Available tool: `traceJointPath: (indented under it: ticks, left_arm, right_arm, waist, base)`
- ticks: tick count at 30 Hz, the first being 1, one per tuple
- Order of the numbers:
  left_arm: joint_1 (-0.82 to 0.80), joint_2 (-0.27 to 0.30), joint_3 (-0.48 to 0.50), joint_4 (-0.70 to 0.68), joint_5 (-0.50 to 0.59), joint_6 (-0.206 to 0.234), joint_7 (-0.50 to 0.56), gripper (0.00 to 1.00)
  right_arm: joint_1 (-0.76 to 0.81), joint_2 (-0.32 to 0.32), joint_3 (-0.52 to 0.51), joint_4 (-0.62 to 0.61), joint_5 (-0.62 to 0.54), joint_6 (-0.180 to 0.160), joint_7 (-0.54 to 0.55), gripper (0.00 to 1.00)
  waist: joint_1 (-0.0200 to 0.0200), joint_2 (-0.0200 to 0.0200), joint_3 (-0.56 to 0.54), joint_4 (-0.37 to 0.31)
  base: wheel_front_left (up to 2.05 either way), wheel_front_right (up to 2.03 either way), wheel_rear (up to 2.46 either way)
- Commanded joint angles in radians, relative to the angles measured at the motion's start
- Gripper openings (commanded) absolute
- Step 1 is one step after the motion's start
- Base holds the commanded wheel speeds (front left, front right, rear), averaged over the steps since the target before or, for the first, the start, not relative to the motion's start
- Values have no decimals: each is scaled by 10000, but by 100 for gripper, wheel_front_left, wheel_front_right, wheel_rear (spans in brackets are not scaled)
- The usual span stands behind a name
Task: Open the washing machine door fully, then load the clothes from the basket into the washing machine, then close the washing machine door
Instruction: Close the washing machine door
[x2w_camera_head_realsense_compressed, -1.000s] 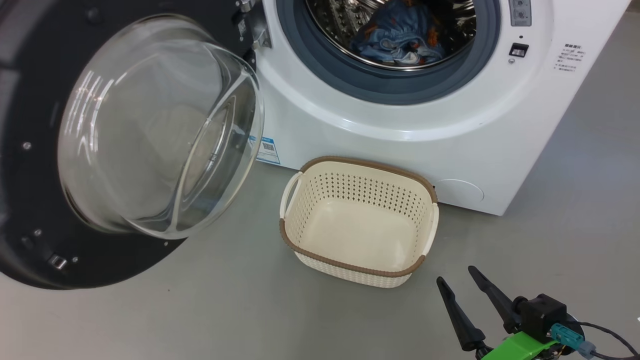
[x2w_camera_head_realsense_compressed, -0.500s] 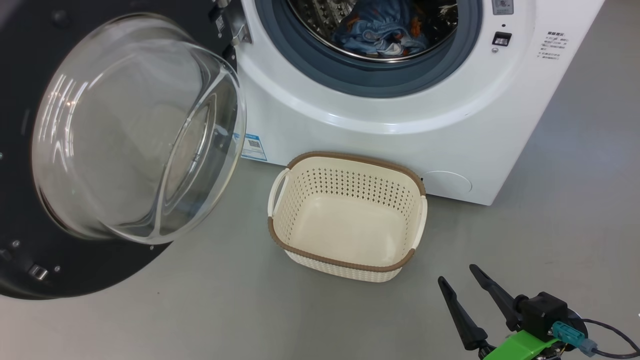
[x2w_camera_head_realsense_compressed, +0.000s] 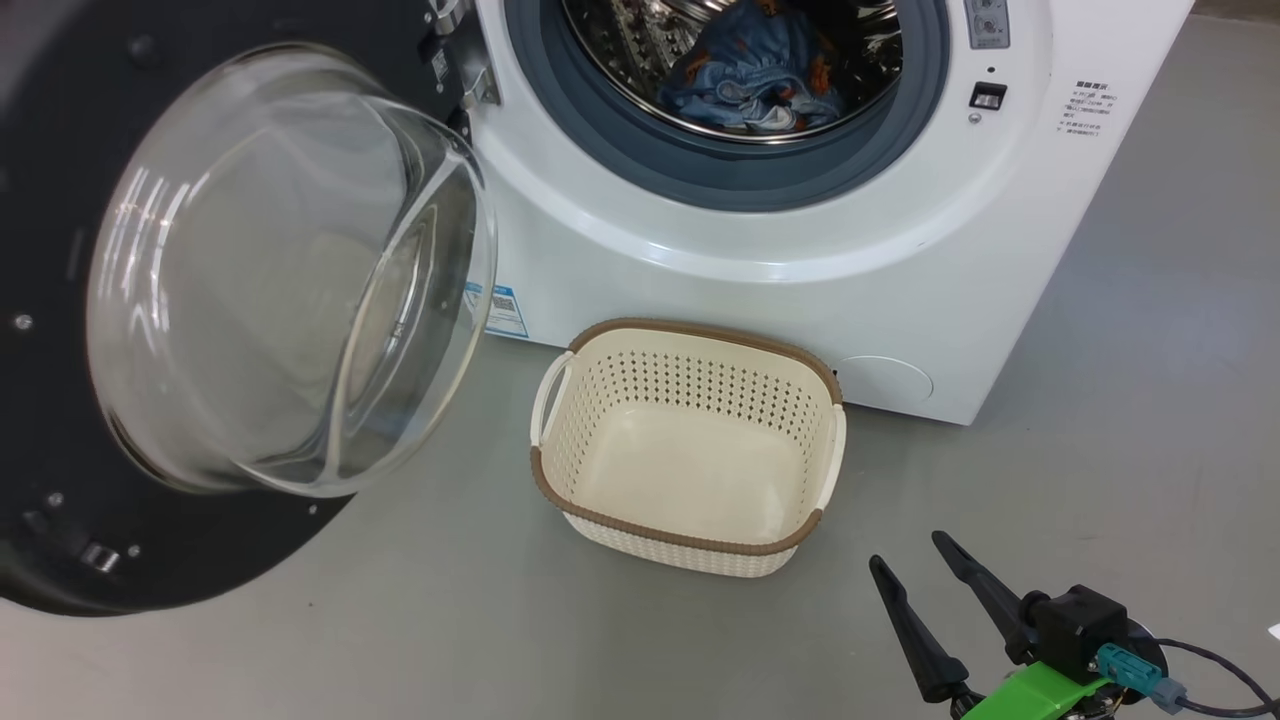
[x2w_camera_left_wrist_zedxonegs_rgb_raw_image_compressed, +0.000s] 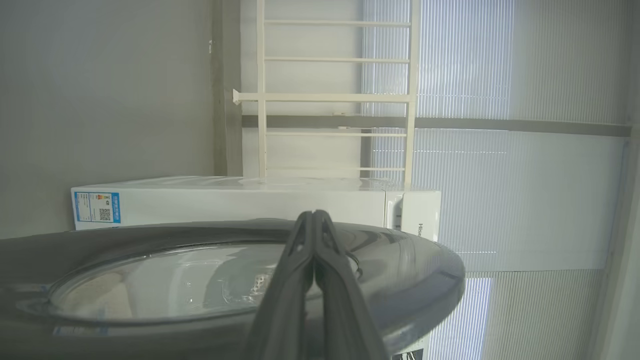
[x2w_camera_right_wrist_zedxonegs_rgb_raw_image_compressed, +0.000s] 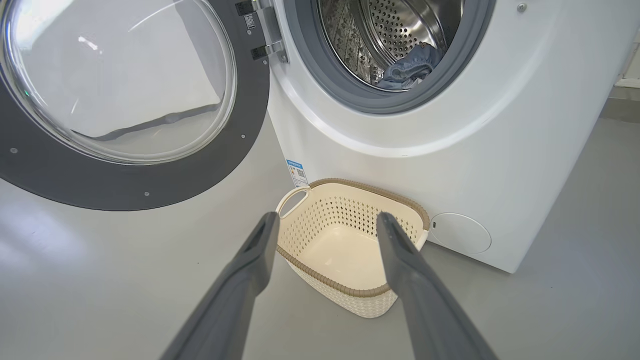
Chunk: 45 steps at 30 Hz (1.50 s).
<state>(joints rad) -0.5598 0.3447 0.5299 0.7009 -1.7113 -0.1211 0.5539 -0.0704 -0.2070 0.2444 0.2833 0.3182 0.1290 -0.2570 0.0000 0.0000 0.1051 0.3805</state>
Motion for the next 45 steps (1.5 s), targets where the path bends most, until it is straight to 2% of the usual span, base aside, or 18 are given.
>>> traceJointPath:
  ticks: [1,10,25,30,37,45]
  left_arm:
    - [55,299,46,-451,-67,-92,330,0]
    - [884,-111,-362,-1821,34,-62,1193,0]
    - [2205,-1071,-1654,-5193,212,730,2456,0]
    - [2674,-1575,-2065,-6687,410,1089,2398,0]
    - [3120,-2282,-2641,-7921,766,1293,2077,0]
    - [3189,-2773,-3126,-8135,877,1067,1268,0]
  right_arm:
    - [-195,0,197,-189,42,17,-48,100]
    - [-137,174,89,-163,34,17,-48,100]
    - [-115,591,-57,-152,37,17,-48,100]
    - [-106,743,-99,-173,58,17,-48,100]
    - [-51,894,-185,-182,60,17,-48,100]
    - [-33,1039,-199,-172,44,17,-48,100]
  waist:
    - [0,0,-11,9]
    - [0,0,-125,43]
    - [0,0,-309,-48]
    - [0,0,-362,-266]
    - [0,0,-451,-726]
    - [0,0,-567,-1566]
  base:
    - [0,0,0]
    - [0,0,0]
    - [0,0,0]
    - [0,0,0]
    - [0,0,0]
    - [0,0,0]
